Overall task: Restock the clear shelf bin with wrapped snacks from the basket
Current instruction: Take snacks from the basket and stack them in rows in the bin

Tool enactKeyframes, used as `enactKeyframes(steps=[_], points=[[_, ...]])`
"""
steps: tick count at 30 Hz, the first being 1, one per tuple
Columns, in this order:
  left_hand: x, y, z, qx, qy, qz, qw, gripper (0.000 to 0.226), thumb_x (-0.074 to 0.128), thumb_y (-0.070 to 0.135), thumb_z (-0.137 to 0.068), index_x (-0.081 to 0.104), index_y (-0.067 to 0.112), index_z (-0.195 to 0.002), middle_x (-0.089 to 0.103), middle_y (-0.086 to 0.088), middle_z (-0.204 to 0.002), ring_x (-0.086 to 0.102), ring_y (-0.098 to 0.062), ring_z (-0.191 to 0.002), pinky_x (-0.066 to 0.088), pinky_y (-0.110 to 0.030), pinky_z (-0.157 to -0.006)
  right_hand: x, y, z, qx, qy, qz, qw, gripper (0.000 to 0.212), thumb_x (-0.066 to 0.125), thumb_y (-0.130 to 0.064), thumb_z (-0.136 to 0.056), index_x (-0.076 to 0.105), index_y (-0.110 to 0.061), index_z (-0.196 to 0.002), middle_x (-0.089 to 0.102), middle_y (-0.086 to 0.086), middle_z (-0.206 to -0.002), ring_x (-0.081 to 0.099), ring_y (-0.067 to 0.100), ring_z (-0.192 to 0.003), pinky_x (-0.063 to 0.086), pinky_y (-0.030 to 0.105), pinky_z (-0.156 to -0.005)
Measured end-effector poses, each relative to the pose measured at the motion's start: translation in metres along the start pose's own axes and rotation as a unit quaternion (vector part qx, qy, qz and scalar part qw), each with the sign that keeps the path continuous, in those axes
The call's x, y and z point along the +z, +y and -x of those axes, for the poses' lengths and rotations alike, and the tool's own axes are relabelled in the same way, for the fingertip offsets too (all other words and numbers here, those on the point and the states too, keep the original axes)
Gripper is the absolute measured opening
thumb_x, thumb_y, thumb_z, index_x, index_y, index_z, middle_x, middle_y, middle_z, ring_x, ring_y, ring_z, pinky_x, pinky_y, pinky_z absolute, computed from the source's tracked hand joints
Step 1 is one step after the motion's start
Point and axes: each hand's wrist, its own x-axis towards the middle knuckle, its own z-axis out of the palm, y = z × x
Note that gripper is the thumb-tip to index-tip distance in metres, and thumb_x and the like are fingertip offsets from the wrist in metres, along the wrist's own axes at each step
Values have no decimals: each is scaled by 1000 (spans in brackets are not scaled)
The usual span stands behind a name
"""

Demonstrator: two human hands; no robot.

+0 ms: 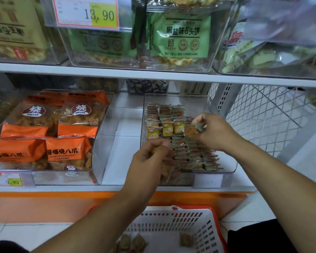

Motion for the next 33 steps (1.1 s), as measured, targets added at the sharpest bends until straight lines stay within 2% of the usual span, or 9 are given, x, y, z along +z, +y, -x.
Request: enactKeyframes(steps=[5, 9, 11, 16, 21, 27, 29, 31, 33], points=[[4, 0, -7, -3, -7, -47, 999, 9, 66, 26, -98, 74, 28, -98, 75, -9, -99, 77, -28, -87, 54, -72, -82, 18, 14, -62, -13, 50, 197, 979, 37, 70, -18, -91, 61, -9, -125, 46, 19, -128, 58, 38, -107, 48, 36, -96], [6, 3, -16, -25, -23, -56, 998, 28, 50, 29, -106, 76, 33, -97, 78, -3, -97, 77, -28, -88, 61, -48, -73, 30, 24, -94, 34, 17, 237, 971, 43, 63, -12, -93, 54, -9, -135, 41, 21, -136, 52, 40, -117, 45, 38, -102], [7, 5, -21, -37, -39, -56, 997, 35, 44, 25, -108, 77, 33, -98, 78, -4, -96, 78, -25, -86, 62, -51, -73, 32, 28, -102, 46, 10, 169, 984, 48, 62, -6, -92, 53, -12, -139, 40, 19, -139, 54, 40, -119, 45, 36, -104], [10, 4, -30, -53, -71, -94, 992, 36, 43, 20, -107, 76, 33, -102, 78, -1, -101, 76, -30, -92, 52, -69, -88, 37, 28, -113, 75, 66, -13, 995, 63, 63, 9, -84, 47, -17, -140, 50, 15, -138, 56, 32, -122, 47, 27, -90], [12, -2, -31, -60, -77, -105, 990, 39, 41, 20, -106, 76, 37, -103, 78, 3, -105, 76, -26, -94, 57, -58, -87, 45, 32, -116, 112, 72, -32, 991, 60, 57, 9, -87, 41, -19, -137, 62, 10, -110, 57, 26, -90, 37, 26, -60], [8, -1, -28, -41, -86, -120, 988, 38, 41, 25, -107, 73, 45, -111, 76, 4, -114, 74, -26, -103, 60, -55, -88, 49, 34, -116, 85, 51, -8, 995, 48, 58, 2, -91, 51, -20, -134, 62, 15, -128, 61, 35, -102, 37, 27, -67], [7, -1, -27, -22, -99, -122, 987, 38, 43, 26, -107, 66, 55, -118, 75, -2, -114, 72, -37, -99, 59, -49, -80, 50, 34, -115, 75, 54, 0, 996, 50, 59, 1, -91, 50, -19, -137, 59, 16, -134, 60, 36, -109, 38, 27, -70], [3, -1, -26, -7, -111, -118, 987, 49, 49, 27, -106, 46, 68, -133, 74, -15, -108, 64, -54, -98, 56, -52, -74, 47, 31, -112, 73, 74, -2, 995, 55, 60, 2, -90, 48, -19, -139, 52, 17, -137, 59, 34, -107, 39, 26, -74], [-1, 1, -23, 18, -127, -127, 984, 70, 56, 29, -104, 18, 74, -142, 77, -11, -98, 66, -51, -93, 57, -47, -67, 39, 25, -107, 65, 112, -20, 991, 57, 59, 4, -89, 48, -19, -139, 44, 17, -138, 59, 31, -98, 43, 29, -75]])
